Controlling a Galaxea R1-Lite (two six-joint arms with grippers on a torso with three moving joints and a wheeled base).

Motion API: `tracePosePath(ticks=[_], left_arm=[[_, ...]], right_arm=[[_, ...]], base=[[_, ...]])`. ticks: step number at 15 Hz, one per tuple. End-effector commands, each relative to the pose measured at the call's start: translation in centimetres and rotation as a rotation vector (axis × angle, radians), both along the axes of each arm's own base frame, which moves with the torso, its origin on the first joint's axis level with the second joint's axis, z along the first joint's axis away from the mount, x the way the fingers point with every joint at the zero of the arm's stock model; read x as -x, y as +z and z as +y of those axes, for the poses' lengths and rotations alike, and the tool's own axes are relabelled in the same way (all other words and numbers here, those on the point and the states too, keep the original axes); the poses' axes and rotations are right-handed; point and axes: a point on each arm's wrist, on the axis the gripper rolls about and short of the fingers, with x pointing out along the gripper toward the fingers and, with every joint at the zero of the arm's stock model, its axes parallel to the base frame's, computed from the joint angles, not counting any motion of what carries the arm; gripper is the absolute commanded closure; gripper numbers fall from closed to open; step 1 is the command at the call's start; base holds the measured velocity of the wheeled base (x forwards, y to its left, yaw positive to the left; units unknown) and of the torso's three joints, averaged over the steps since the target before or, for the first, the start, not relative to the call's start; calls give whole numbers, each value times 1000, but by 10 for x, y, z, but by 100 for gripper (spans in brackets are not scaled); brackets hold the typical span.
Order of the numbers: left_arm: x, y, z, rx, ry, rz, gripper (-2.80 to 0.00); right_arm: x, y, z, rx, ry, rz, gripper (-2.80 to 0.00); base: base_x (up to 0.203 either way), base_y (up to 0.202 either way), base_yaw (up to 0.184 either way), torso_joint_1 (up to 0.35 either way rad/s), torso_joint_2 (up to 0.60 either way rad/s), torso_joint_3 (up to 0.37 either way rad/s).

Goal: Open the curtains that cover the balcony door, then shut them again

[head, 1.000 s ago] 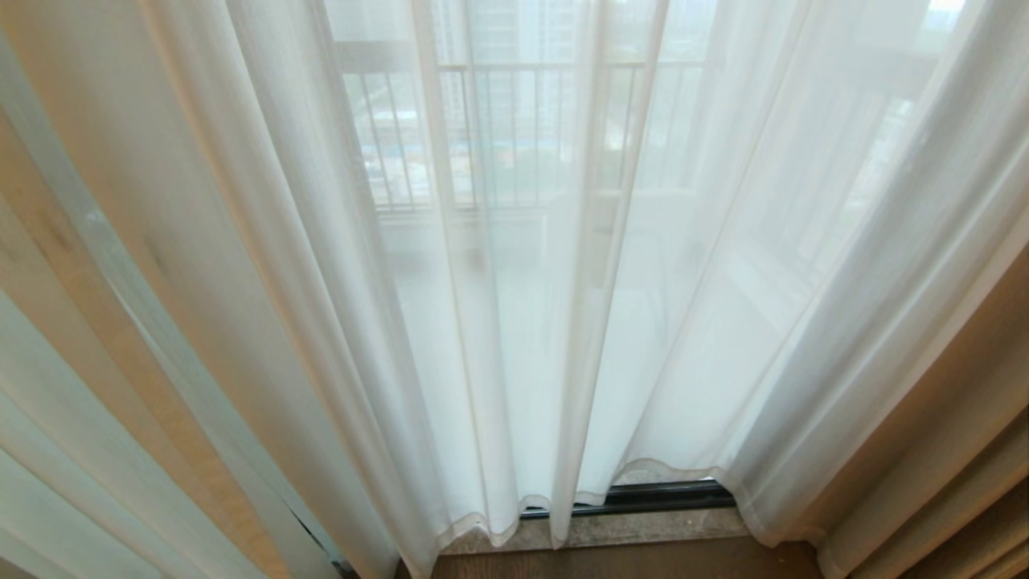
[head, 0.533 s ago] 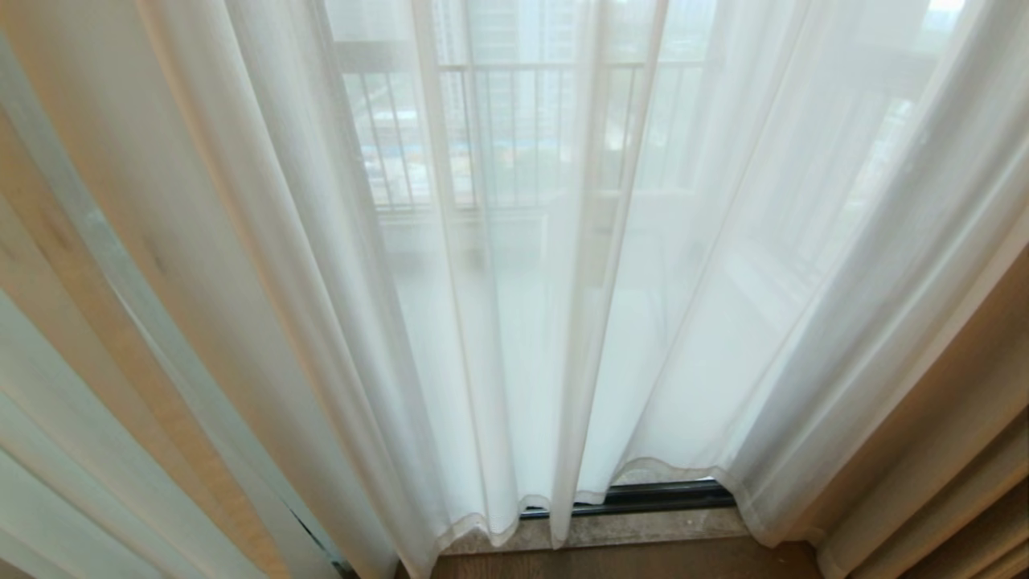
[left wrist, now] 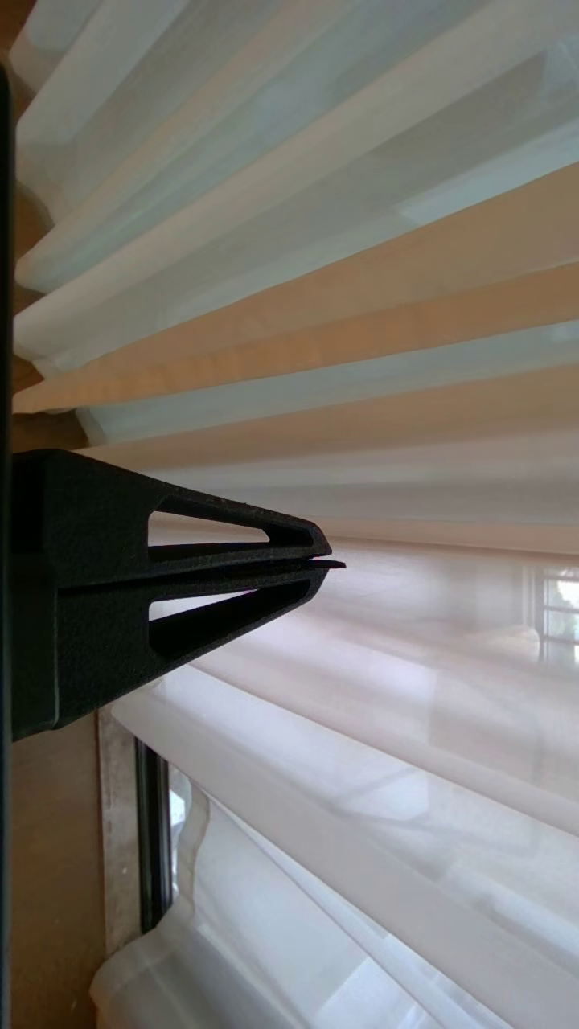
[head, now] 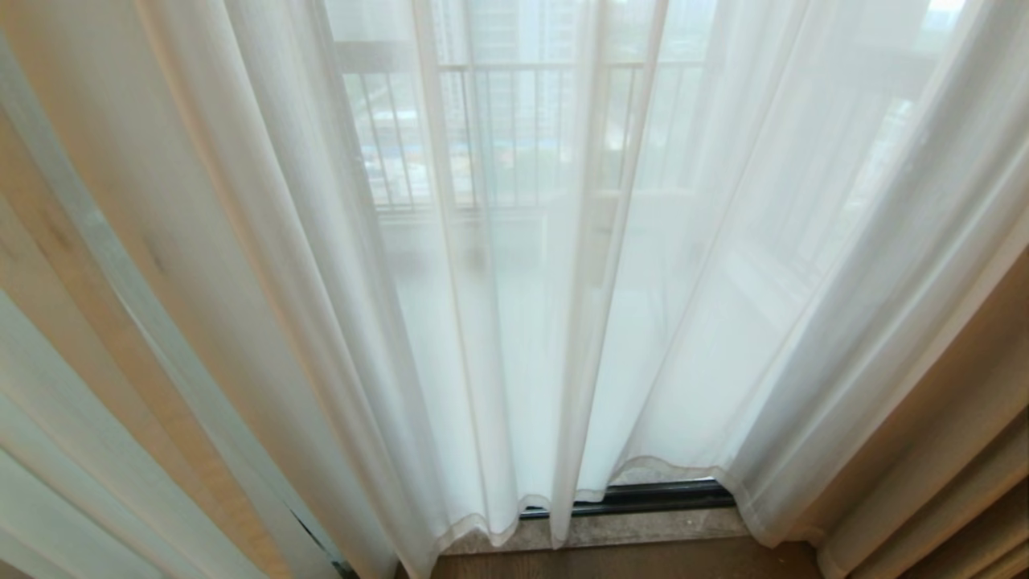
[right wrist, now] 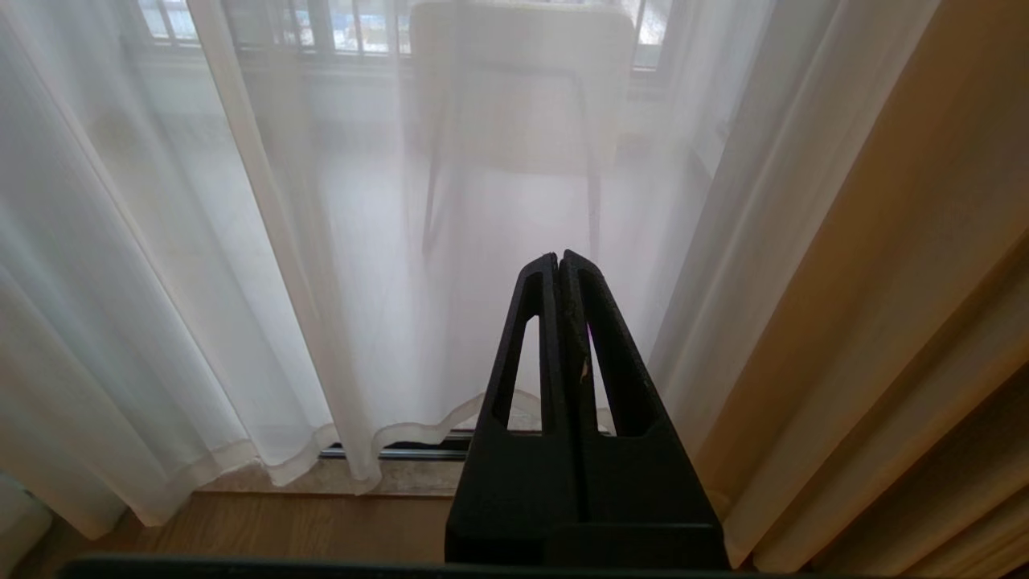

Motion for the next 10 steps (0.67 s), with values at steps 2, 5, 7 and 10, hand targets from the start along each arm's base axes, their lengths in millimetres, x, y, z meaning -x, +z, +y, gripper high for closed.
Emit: tracePosePath(ticks=[2, 5, 7, 10], left_arm=[[0, 0, 0, 0, -1, -1, 0], [0, 0, 0, 0, 0, -1, 0], [0, 0, 0, 0, 0, -1, 0], [0, 0, 0, 0, -1, -1, 0]], right_arm=[[0, 0, 0, 0, 1, 2, 0], [0, 0, 0, -2, 0, 0, 0], [0, 0, 0, -1, 0, 2, 0], [0, 0, 0, -1, 0, 2, 0]], base=[[0, 0, 0, 0, 0, 0], [0, 0, 0, 0, 0, 0], [0, 0, 0, 0, 0, 0], [0, 0, 0, 0, 0, 0]])
